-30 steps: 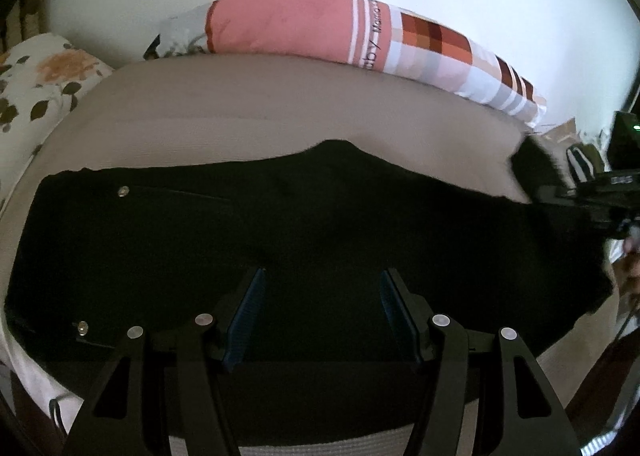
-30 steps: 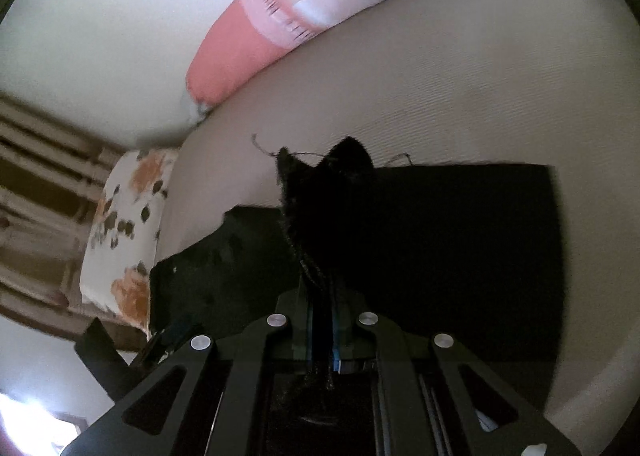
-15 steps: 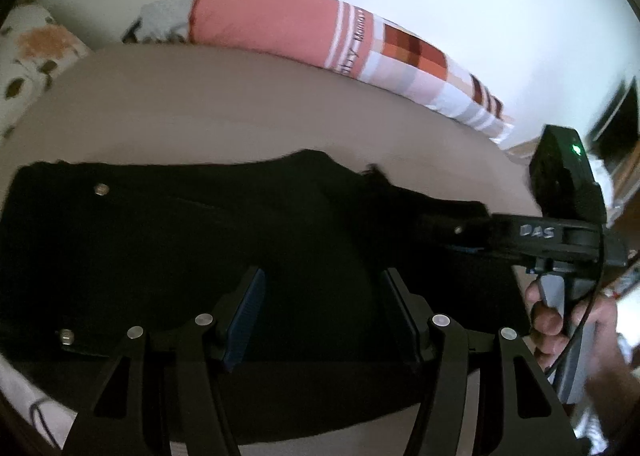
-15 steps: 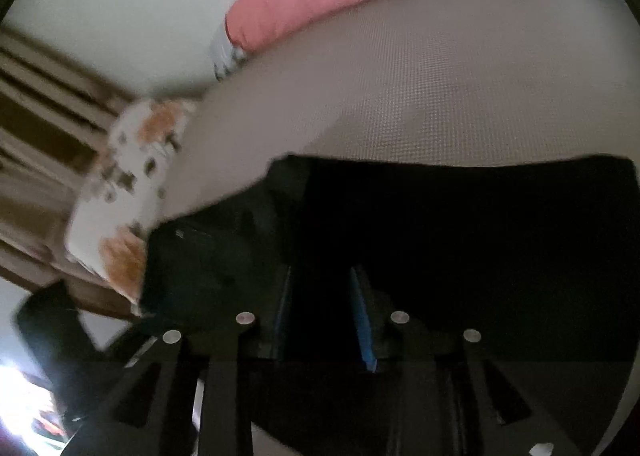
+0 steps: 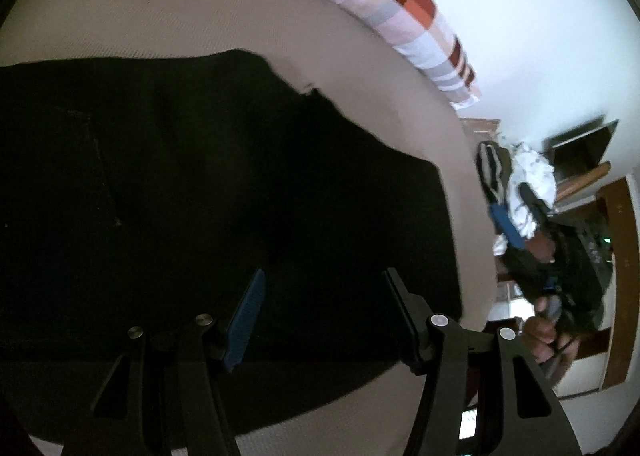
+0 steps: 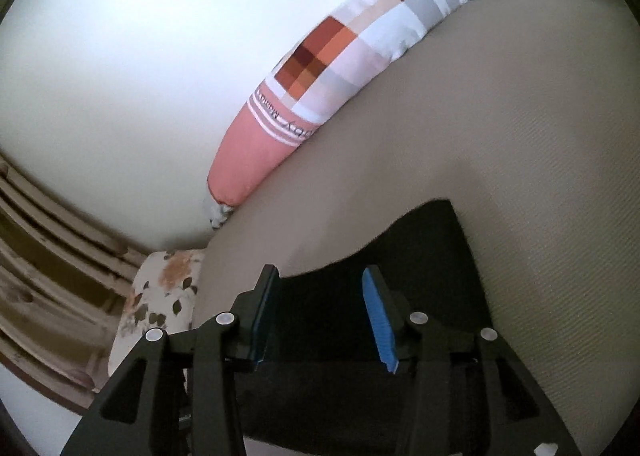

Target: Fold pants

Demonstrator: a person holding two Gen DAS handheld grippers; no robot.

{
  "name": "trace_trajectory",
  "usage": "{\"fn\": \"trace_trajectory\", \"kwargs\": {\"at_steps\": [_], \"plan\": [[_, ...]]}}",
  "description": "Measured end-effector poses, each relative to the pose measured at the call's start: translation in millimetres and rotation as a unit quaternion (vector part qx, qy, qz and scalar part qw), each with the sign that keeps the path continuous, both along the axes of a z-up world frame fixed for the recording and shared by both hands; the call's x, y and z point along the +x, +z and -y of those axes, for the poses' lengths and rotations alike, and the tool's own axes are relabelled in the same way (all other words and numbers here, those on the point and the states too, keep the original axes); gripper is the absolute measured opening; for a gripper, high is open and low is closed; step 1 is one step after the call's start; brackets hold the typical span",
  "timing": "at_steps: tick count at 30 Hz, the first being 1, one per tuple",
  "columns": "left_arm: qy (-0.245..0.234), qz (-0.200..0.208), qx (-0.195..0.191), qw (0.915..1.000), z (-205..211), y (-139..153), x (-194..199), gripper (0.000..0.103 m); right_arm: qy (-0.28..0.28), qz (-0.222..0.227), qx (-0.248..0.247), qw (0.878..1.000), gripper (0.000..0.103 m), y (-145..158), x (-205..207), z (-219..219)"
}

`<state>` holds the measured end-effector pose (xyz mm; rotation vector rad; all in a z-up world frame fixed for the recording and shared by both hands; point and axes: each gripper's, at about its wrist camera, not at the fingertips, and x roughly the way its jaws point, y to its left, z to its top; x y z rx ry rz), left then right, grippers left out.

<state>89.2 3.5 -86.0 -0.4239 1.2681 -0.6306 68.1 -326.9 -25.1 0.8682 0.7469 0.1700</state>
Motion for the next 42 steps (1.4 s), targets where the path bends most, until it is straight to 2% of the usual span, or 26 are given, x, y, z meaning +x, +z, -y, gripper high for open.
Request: {"fn": "trace_trajectory", "kwargs": {"at_steps": [3, 6, 10, 14, 18, 20, 22, 24, 28, 34, 37, 42], "plan": [[0.003, -0.011, 0.004, 0.9999, -2, -8, 4, 0.058, 0.002, 0.003, -0.001, 1.0, 0.043, 1, 3, 1], [0.004, -0.017, -0.006, 0.9998, -5, -11, 7, 0.056, 0.002, 0.0, 0.005, 1.0, 0.048, -3, 1, 3], [-0.01, -0.027, -0.018, 0.9994, -6, -16, 12, 0.054, 0.004, -0.011, 0.013, 1.0, 0.048, -11, 5, 2], [-0.025, -0.022, -0.01, 0.9994, 2, -15, 15, 0.052, 0.001, -0.025, 0.001, 1.0, 0.05, -13, 7, 1], [-0.04, -0.026, -0.009, 0.9988, 12, -18, 19, 0.035, -0.011, -0.059, -0.033, 0.998, 0.05, -21, 9, 1], [-0.043, -0.029, -0.013, 0.9986, 15, -20, 19, 0.03, -0.018, -0.074, -0.033, 0.997, 0.05, -27, 10, 3], [-0.042, -0.033, -0.014, 0.9985, 18, -23, 20, 0.014, -0.023, -0.086, -0.028, 0.996, 0.052, -32, 10, 5], [-0.036, -0.035, -0.014, 0.9986, 21, -26, 20, 0.007, -0.031, -0.106, -0.025, 0.994, 0.052, -39, 10, 7], [-0.027, 0.014, 0.011, 0.9995, 29, -10, 9, 0.005, -0.039, -0.135, -0.038, 0.989, 0.052, -47, 10, 9], [0.004, 0.083, 0.025, 0.9962, 17, 20, -8, 0.004, -0.027, -0.143, -0.086, 0.986, 0.052, -44, 11, -1], [0.026, 0.072, 0.02, 0.9968, -4, 15, -9, 0.004, -0.012, -0.142, -0.112, 0.983, 0.052, -42, 13, -11], [0.032, 0.055, 0.055, 0.9965, -11, -16, -8, 0.005, 0.022, -0.148, -0.173, 0.973, 0.052, -46, 18, -33]]}}
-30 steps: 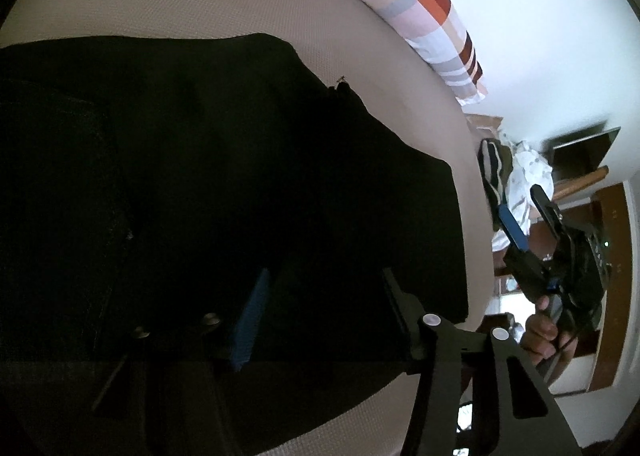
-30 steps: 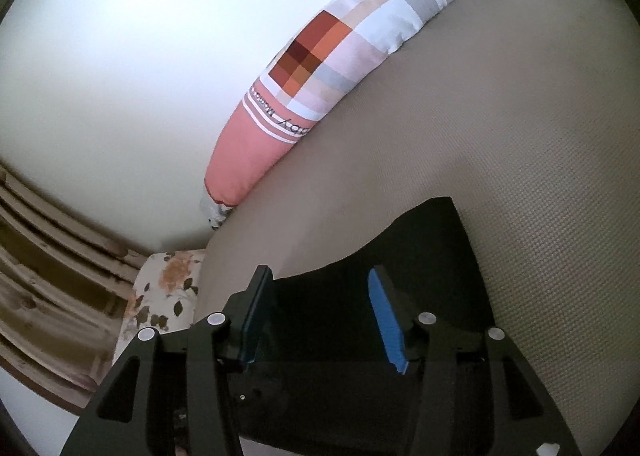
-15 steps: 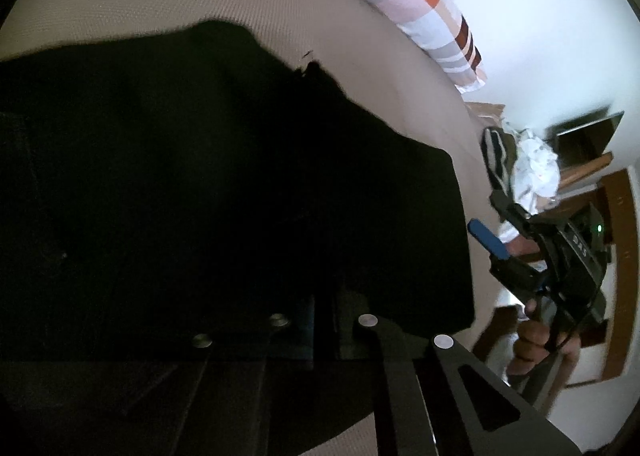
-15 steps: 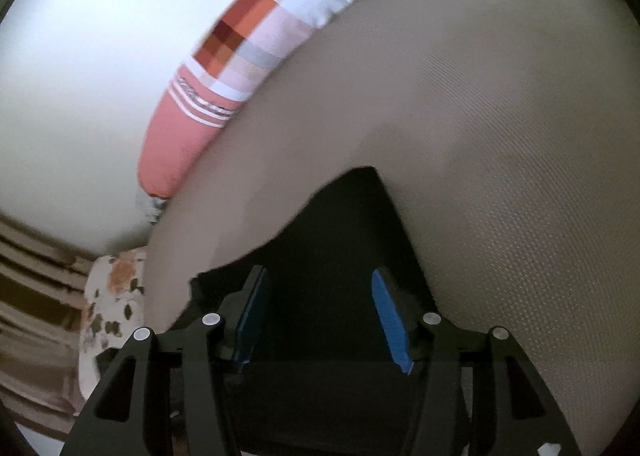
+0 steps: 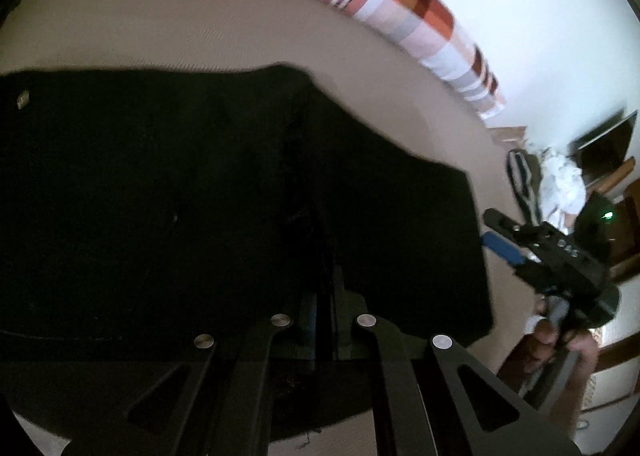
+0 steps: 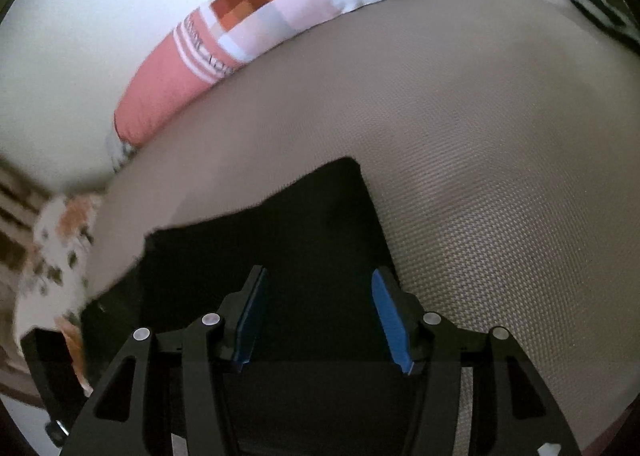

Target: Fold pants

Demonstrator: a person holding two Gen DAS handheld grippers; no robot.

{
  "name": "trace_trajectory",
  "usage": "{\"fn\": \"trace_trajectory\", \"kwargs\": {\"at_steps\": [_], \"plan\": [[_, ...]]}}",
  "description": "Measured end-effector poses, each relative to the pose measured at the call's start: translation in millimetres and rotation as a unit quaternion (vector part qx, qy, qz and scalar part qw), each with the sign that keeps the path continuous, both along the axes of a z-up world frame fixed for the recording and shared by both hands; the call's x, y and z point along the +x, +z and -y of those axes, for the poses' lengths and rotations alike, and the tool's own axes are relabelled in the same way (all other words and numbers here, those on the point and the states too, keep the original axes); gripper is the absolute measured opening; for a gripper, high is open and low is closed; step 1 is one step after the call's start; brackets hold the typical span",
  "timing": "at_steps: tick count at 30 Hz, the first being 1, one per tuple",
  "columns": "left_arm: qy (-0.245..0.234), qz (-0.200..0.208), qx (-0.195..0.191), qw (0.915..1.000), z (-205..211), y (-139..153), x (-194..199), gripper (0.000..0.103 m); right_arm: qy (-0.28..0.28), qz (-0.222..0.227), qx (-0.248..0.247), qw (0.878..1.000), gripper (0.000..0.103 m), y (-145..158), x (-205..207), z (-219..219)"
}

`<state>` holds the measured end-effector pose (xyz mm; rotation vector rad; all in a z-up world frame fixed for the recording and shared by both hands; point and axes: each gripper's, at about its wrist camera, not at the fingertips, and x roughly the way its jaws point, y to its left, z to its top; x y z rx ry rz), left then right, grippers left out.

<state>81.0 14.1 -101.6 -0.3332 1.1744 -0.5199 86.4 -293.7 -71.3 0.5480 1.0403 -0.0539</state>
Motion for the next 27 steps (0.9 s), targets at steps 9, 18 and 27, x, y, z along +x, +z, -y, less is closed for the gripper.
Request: {"fn": "trace_trajectory", "kwargs": {"at_steps": [9, 18, 27], "plan": [[-0.031, 0.075, 0.114, 0.9902, 18, 11, -7, 0.018, 0.034, -0.013, -0.06, 0.998, 0.05, -12, 6, -11], [-0.071, 0.172, 0.141, 0.9724, 46, 30, 20, 0.03, 0.044, 0.011, -0.064, 0.997, 0.052, -2, 31, -10], [-0.054, 0.146, 0.173, 0.9725, 56, -1, 54, 0.03, 0.088, 0.002, -0.133, 0.987, 0.054, -12, 44, -26]]}}
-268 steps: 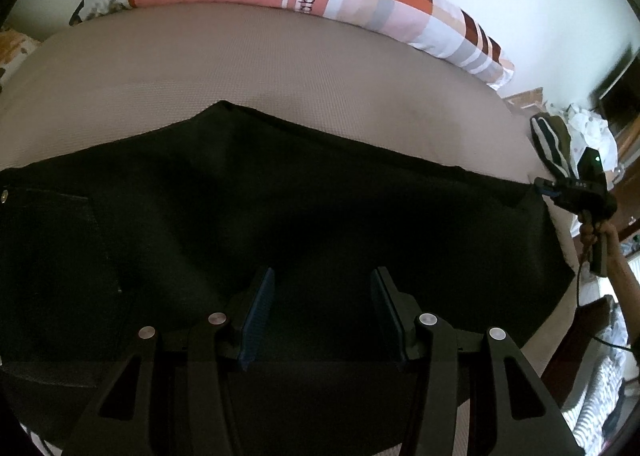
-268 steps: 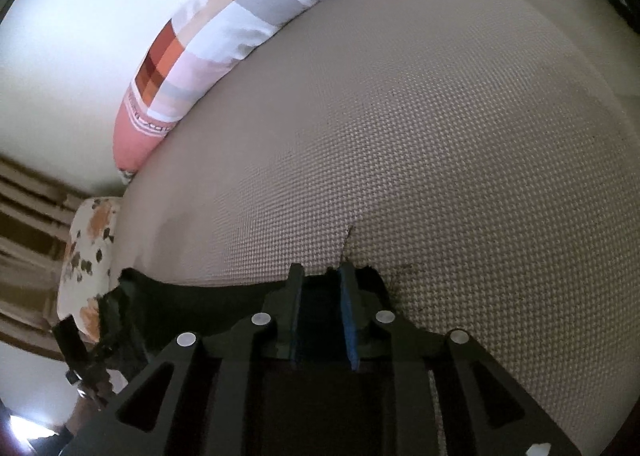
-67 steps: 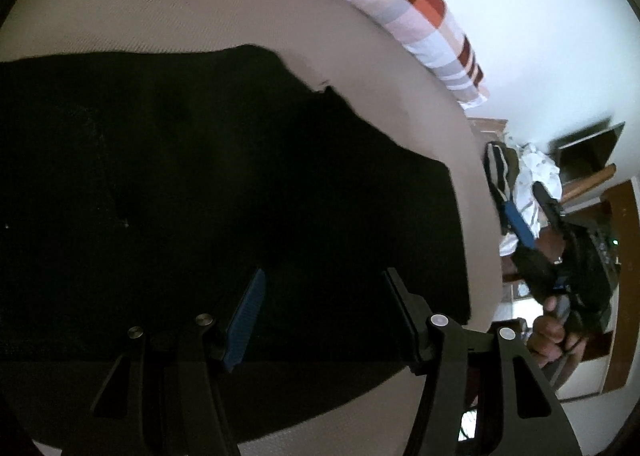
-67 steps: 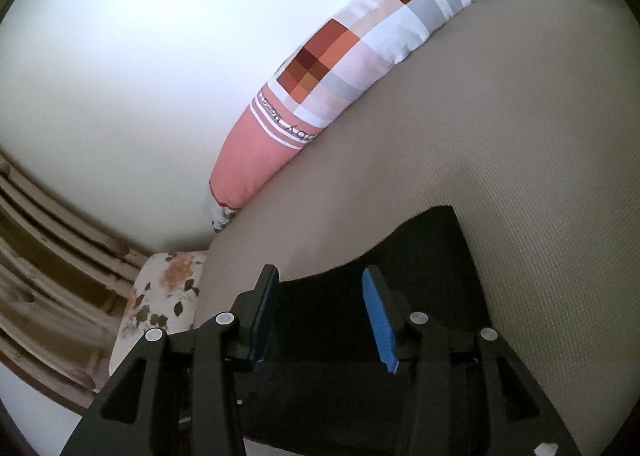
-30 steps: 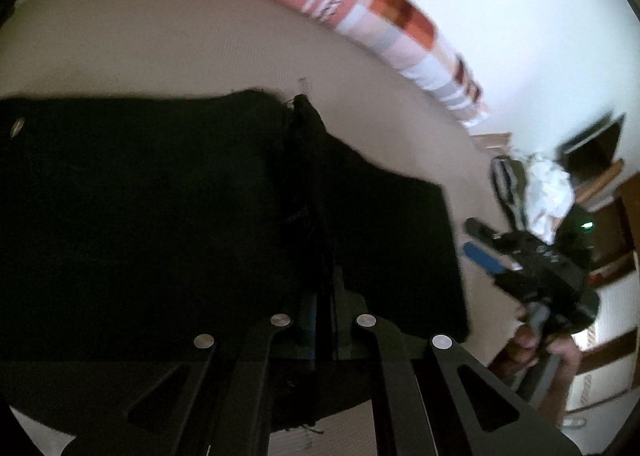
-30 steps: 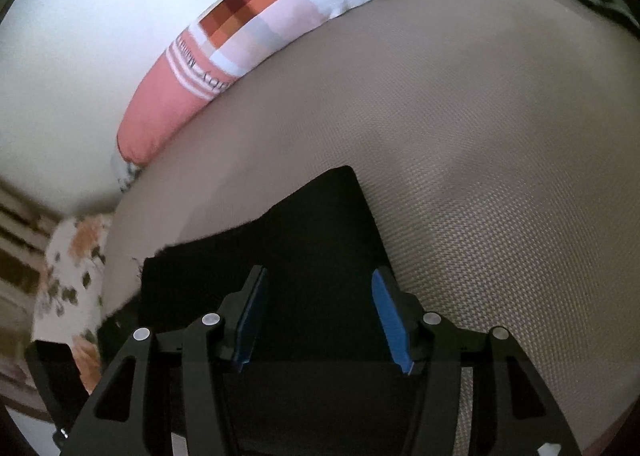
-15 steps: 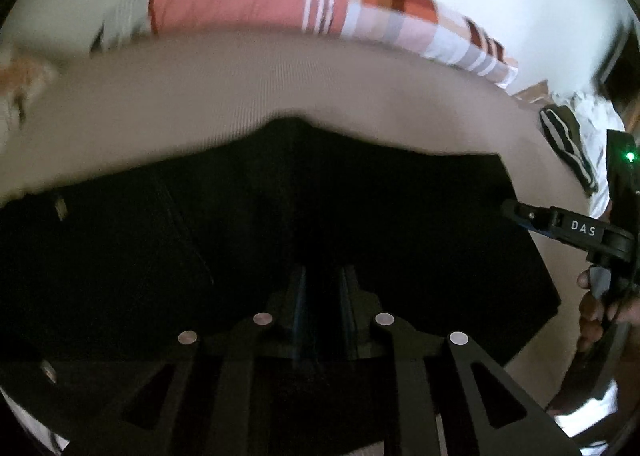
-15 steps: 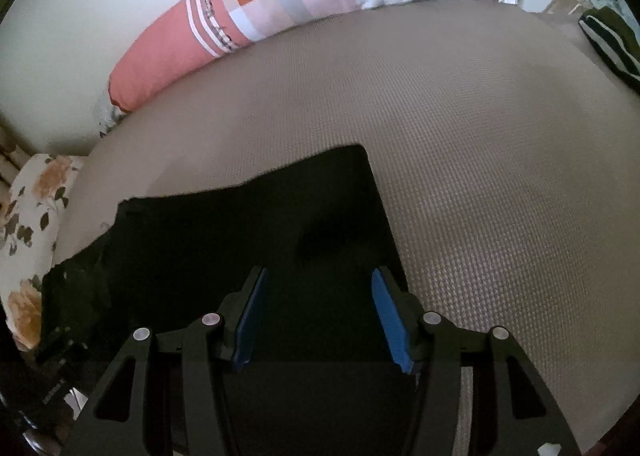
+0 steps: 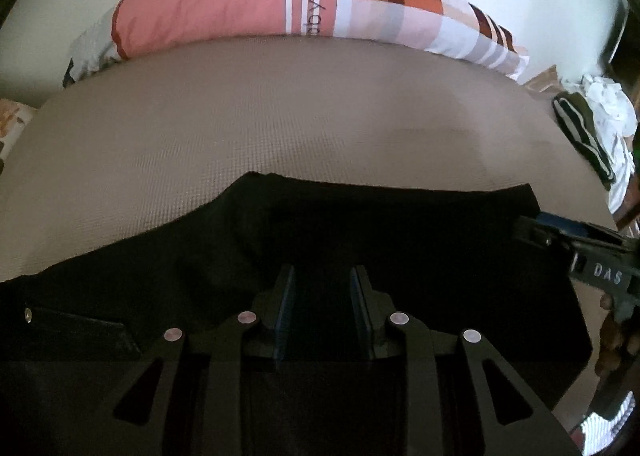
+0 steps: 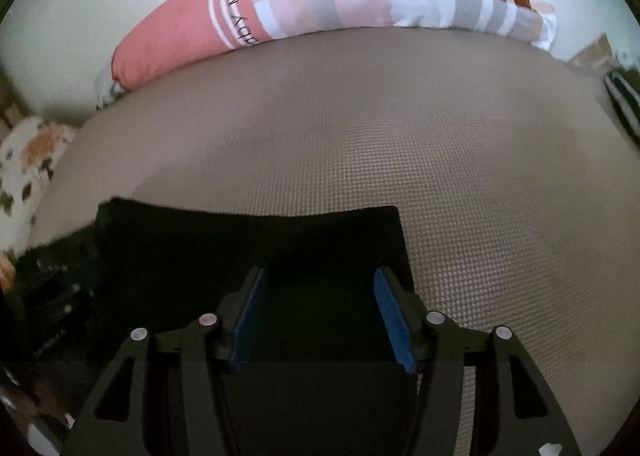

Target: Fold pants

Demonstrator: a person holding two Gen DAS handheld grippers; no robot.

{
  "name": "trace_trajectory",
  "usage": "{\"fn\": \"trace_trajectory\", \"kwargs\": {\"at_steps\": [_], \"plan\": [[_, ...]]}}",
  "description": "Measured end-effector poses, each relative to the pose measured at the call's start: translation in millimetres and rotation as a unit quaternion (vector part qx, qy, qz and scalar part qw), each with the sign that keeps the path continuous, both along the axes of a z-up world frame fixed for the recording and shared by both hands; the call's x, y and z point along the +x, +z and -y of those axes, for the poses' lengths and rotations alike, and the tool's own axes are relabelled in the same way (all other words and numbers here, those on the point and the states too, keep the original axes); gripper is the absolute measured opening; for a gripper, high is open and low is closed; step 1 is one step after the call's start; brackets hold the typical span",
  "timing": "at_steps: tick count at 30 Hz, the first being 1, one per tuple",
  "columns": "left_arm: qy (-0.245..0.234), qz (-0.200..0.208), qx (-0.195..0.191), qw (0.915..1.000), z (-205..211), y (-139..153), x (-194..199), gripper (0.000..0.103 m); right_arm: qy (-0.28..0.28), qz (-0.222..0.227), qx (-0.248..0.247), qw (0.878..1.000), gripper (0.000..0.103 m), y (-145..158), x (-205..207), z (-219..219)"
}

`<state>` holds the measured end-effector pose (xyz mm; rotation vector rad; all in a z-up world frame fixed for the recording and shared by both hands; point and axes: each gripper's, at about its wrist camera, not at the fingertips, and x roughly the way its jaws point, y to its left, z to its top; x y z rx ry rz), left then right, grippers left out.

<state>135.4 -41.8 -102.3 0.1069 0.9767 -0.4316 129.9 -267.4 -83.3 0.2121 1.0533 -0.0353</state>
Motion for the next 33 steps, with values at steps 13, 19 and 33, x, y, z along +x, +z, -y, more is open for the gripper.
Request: {"fn": "trace_trajectory", "kwargs": {"at_steps": [13, 19, 33], "plan": [[0.011, -0.001, 0.019, 0.9998, -21, -3, -69, 0.039, 0.006, -0.01, 0.015, 1.0, 0.054, 2, -23, -8], [0.015, -0.006, 0.02, 0.9997, -34, -2, -96, 0.04, 0.03, -0.021, 0.0, 0.999, 0.054, 1, -47, -28], [0.08, -0.013, 0.001, 0.9967, -111, 39, -99, 0.043, 0.069, -0.031, 0.068, 0.995, 0.056, 2, -73, -52]]}}
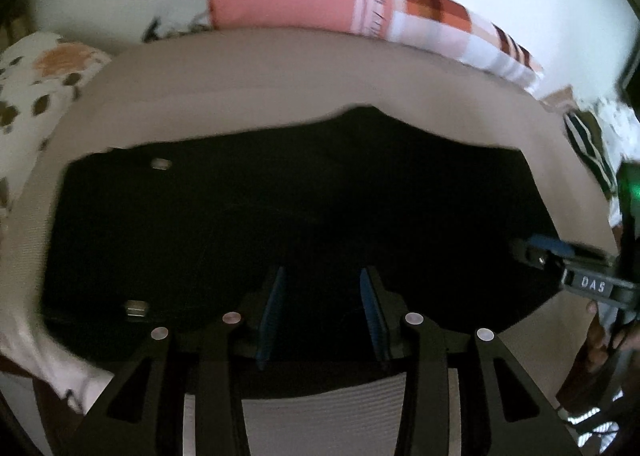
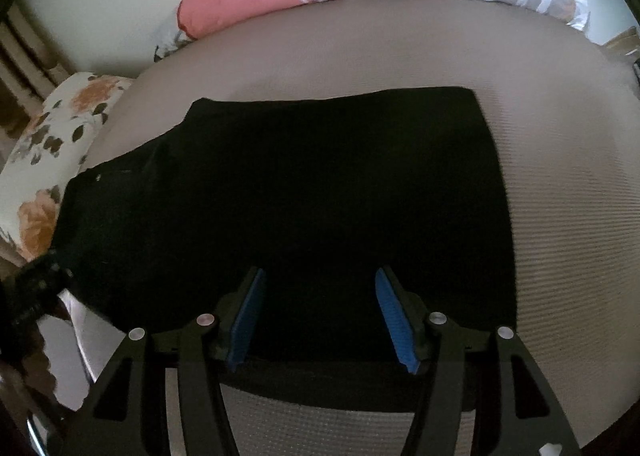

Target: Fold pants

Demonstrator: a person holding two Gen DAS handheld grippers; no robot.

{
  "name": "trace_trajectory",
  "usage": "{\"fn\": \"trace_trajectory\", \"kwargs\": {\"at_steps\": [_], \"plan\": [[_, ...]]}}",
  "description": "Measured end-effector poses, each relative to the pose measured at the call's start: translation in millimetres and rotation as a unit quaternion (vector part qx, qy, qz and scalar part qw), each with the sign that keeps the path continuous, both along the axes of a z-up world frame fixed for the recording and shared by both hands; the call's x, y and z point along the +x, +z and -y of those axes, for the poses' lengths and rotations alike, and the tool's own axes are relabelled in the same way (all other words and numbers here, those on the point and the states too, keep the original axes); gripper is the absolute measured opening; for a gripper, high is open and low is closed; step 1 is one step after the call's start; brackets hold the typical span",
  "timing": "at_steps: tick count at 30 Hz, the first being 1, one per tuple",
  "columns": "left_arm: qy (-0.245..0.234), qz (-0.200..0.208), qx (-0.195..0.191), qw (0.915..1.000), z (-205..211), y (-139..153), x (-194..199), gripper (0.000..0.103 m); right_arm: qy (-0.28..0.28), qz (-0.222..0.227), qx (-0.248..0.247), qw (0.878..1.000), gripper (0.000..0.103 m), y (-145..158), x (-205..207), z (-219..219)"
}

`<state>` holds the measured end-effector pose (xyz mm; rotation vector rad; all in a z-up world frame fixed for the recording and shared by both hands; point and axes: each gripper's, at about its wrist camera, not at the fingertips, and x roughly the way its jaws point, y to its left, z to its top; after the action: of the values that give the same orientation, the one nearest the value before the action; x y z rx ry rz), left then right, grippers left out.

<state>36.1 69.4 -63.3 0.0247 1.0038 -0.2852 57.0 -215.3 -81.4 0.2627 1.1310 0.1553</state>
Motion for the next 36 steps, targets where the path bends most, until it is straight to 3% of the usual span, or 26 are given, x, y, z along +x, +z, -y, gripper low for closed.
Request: {"fn": "trace_trajectory", "kwargs": {"at_steps": [2, 8, 13, 17, 20, 23, 29, 36], "plan": [[0.015, 0.004, 0.006, 0.9999, -19, 8, 3, 0.048, 0.006, -0.003, 0.023, 1.0, 0.056, 0, 0, -1], [0.089, 0.011, 0.023, 0.9957, -99, 31, 15, 0.048, 0.026, -0.003, 0.042, 0.999, 0.056, -1, -2, -13], [0.116, -0.024, 0.008, 0.993, -157, 20, 28, 0.051, 0.032, 0.0, 0.071, 0.997, 0.056, -1, -1, -12], [0.129, -0.049, -0.036, 0.9897, -186, 6, 39, 0.051, 0.024, 0.001, 0.1, 0.995, 0.056, 3, 0, -6], [0.115, -0.091, -0.101, 0.984, -204, -12, 51, 0.051, 0.017, 0.009, 0.121, 0.992, 0.056, 11, 1, -1], [0.097, -0.137, -0.158, 0.9731, -218, -34, 65, 0.051, 0.008, 0.012, 0.122, 0.992, 0.056, 21, 4, 1], [0.044, -0.159, -0.2, 0.9658, -229, -42, 76, 0.052, 0.0, 0.017, 0.092, 0.996, 0.056, 37, 15, -6], [-0.01, -0.174, -0.256, 0.9509, -240, -50, 90, 0.053, 0.005, 0.007, 0.082, 0.997, 0.056, 43, 29, -29]]}}
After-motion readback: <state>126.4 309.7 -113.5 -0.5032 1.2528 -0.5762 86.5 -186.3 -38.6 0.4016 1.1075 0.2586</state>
